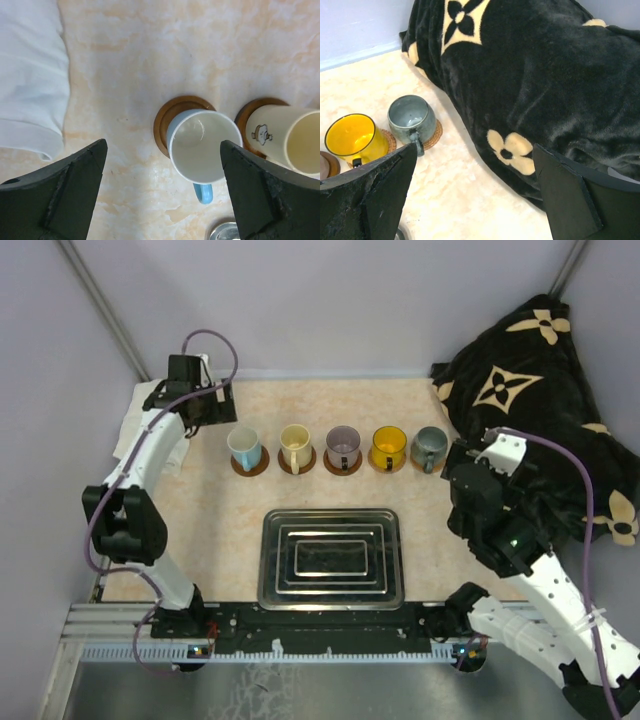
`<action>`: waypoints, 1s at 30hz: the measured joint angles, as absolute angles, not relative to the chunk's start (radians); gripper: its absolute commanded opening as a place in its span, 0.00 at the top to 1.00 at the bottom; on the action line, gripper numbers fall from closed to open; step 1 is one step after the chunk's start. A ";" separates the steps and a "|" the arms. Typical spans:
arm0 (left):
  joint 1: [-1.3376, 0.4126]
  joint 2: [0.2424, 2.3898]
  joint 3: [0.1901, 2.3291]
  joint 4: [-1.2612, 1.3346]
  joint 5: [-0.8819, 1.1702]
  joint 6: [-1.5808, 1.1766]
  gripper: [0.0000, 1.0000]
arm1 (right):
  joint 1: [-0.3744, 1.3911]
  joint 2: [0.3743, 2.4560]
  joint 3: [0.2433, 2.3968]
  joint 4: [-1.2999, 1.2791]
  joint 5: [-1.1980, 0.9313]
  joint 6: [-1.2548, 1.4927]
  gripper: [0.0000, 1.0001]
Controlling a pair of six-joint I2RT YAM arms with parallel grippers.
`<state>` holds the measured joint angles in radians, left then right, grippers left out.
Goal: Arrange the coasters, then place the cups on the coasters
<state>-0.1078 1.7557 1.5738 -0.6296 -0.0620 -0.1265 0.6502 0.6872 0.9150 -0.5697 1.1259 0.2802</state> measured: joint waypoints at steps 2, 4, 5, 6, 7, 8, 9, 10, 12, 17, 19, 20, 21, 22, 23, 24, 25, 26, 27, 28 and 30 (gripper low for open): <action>-0.108 1.707 1.572 -0.610 -0.079 -0.128 0.00 | 0.638 0.696 0.910 -0.553 1.121 0.267 0.01; -0.108 1.665 1.571 -0.596 -0.094 -0.131 0.00 | 0.607 0.703 0.908 -0.540 1.103 0.255 0.01; -0.108 1.646 1.566 -0.587 -0.106 -0.134 0.00 | 0.584 0.704 0.908 -0.533 1.089 0.252 0.01; -0.108 1.628 1.558 -0.579 -0.119 -0.138 0.00 | 0.552 0.710 0.908 -0.523 1.067 0.245 0.01; -0.108 1.610 1.546 -0.574 -0.133 -0.143 0.00 | 0.514 0.717 0.908 -0.514 1.043 0.243 0.01; -0.107 1.594 1.530 -0.572 -0.147 -0.149 0.00 | 0.474 0.723 0.908 -0.508 1.016 0.242 0.01; -0.105 1.578 1.510 -0.569 -0.159 -0.157 0.00 | 0.427 0.732 0.909 -0.502 0.984 0.239 0.01; -0.101 1.564 1.488 -0.568 -0.168 -0.163 0.00 | 0.377 0.745 0.910 -0.499 0.949 0.238 0.01; -0.088 1.544 1.450 -0.568 -0.173 -0.178 0.00 | 0.298 0.773 0.912 -0.498 0.882 0.246 0.01; -0.009 1.515 1.362 -0.570 -0.161 -0.225 0.00 | 0.167 0.846 0.916 -0.510 0.738 0.281 0.01; 0.039 1.495 1.315 -0.567 -0.155 -0.244 0.00 | 0.109 0.865 0.931 -0.523 0.683 0.300 0.01; 0.053 1.482 1.295 -0.568 -0.155 -0.249 0.00 | 0.075 0.872 0.939 -0.527 0.653 0.311 0.01; 0.071 1.465 1.269 -0.568 -0.162 -0.254 0.00 | 0.035 0.878 0.949 -0.531 0.619 0.327 0.01; 0.082 1.447 1.250 -0.569 -0.171 -0.256 0.00 | 0.008 0.880 0.955 -0.533 0.595 0.338 0.01; 0.088 1.430 1.236 -0.570 -0.178 -0.257 0.00 | -0.015 0.882 0.962 -0.539 0.567 0.352 0.01; 0.089 1.408 1.225 -0.572 -0.188 -0.257 0.00 | -0.028 0.883 0.967 -0.542 0.550 0.362 0.01; 0.089 1.394 1.222 -0.573 -0.194 -0.257 0.00 | -0.034 0.885 0.971 -0.546 0.537 0.369 0.01; 0.089 1.378 1.221 -0.572 -0.200 -0.257 0.00 | -0.036 0.887 0.973 -0.548 0.517 0.377 0.01; 0.088 1.366 1.221 -0.570 -0.205 -0.258 0.00 | -0.036 0.889 0.975 -0.553 0.505 0.383 0.01; 0.087 1.357 1.221 -0.569 -0.210 -0.258 0.00 | -0.036 0.891 0.976 -0.556 0.496 0.388 0.01; 0.087 1.351 1.221 -0.569 -0.216 -0.264 0.00 | -0.036 0.891 0.976 -0.566 0.484 0.395 0.01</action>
